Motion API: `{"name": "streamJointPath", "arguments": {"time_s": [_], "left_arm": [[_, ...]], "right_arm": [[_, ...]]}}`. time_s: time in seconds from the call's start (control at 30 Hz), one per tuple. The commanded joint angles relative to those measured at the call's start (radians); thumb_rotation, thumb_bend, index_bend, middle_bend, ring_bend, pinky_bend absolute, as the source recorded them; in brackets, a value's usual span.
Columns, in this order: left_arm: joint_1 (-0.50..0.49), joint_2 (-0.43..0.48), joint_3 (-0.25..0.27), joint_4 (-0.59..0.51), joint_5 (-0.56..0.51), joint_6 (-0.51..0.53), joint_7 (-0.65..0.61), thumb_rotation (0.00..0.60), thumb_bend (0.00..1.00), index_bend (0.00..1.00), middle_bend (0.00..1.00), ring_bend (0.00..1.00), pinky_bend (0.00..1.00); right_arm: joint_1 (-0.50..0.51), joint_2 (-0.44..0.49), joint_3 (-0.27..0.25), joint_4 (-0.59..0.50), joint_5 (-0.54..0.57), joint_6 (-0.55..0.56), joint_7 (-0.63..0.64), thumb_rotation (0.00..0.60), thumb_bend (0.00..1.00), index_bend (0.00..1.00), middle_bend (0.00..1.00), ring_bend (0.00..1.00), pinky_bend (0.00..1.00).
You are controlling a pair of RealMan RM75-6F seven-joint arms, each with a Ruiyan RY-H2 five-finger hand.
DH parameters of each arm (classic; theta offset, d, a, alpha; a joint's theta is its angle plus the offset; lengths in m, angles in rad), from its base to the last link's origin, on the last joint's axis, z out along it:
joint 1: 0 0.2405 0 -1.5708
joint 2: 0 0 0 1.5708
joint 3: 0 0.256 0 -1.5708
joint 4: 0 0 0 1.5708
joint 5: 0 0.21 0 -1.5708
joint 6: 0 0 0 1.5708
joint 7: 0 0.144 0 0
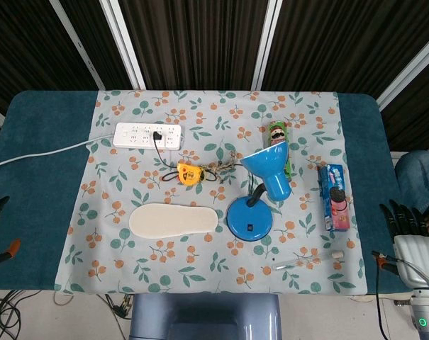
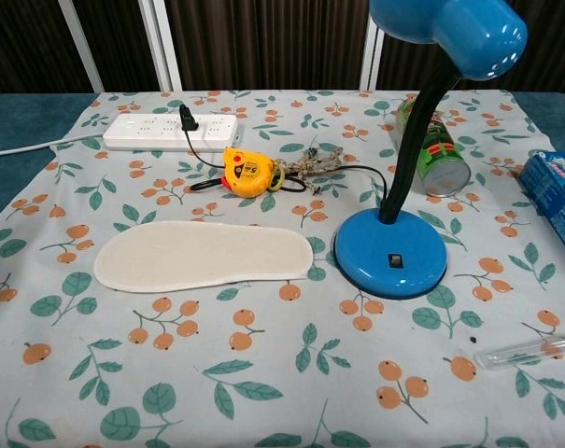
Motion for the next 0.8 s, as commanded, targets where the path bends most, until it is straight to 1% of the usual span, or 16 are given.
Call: {"name": "streamJointPath", "arguments": {"time_s": [0.03,0.1,0.17,0.23,0.27,0.37,0.43,0.53,0.6,0.7,0.8], "left_arm": [[0.000,0.000,0.000,-0.001,-0.001,-0.001,0.000,0.600,0.25,0.10,0.00,0.00,0.14],[0.000,0.000,-0.001,-0.002,-0.003,-0.001,0.000,0.600,0.25,0.10,0.00,0.00,0.14],[0.001,0.000,-0.002,-0.004,-0.006,-0.001,0.000,0.600,0.25,0.10,0.00,0.00,0.14],[0.001,0.000,-0.002,-0.005,-0.007,-0.001,0.000,0.600,0.25,0.10,0.00,0.00,0.14],[0.001,0.001,-0.002,-0.006,-0.009,-0.002,-0.001,0.600,0.25,0.10,0.00,0.00,0.14],[0.001,0.001,-0.002,-0.008,-0.009,-0.003,0.001,0.600,0.25,0.10,0.00,0.00,0.14],[0.001,0.002,-0.002,-0.009,-0.010,-0.002,0.000,0.600,0.25,0.10,0.00,0.00,0.14],[0.002,0.002,-0.003,-0.010,-0.011,-0.002,-0.002,0.600,0.25,0.10,0.00,0.00,0.14],[0.002,0.003,-0.003,-0.010,-0.012,-0.002,-0.004,0.600,0.25,0.10,0.00,0.00,0.14],[0.002,0.004,-0.004,-0.011,-0.013,-0.003,-0.007,0.600,0.25,0.10,0.00,0.00,0.14],[0.002,0.005,-0.005,-0.011,-0.016,-0.005,-0.011,0.600,0.25,0.10,0.00,0.00,0.14]], "right_arm": [[-0.001,0.001,-0.001,-0.004,-0.006,-0.003,0.003,0.600,0.25,0.00,0.00,0.02,0.00],[-0.001,0.002,-0.004,-0.009,-0.016,-0.005,0.003,0.600,0.25,0.00,0.00,0.03,0.00],[-0.001,0.002,-0.008,-0.015,-0.025,-0.011,0.003,0.600,0.25,0.00,0.00,0.07,0.00],[0.002,-0.001,-0.016,-0.024,-0.037,-0.024,0.003,0.600,0.25,0.00,0.02,0.12,0.04],[0.005,-0.004,-0.021,-0.030,-0.045,-0.032,-0.002,0.600,0.25,0.00,0.04,0.15,0.07],[0.024,-0.006,-0.037,-0.052,-0.070,-0.074,-0.016,0.600,0.28,0.00,0.11,0.20,0.17],[0.049,-0.005,-0.046,-0.075,-0.091,-0.120,-0.023,0.600,0.32,0.00,0.17,0.24,0.23],[0.092,-0.010,-0.050,-0.110,-0.099,-0.201,-0.019,0.600,0.39,0.00,0.28,0.34,0.31],[0.119,-0.021,-0.046,-0.123,-0.092,-0.249,-0.023,0.600,0.45,0.00,0.35,0.43,0.36],[0.159,-0.056,-0.027,-0.129,-0.058,-0.317,-0.029,0.600,0.49,0.00,0.42,0.50,0.42],[0.199,-0.087,-0.005,-0.125,-0.008,-0.386,-0.040,0.600,0.51,0.00,0.47,0.54,0.47]]}}
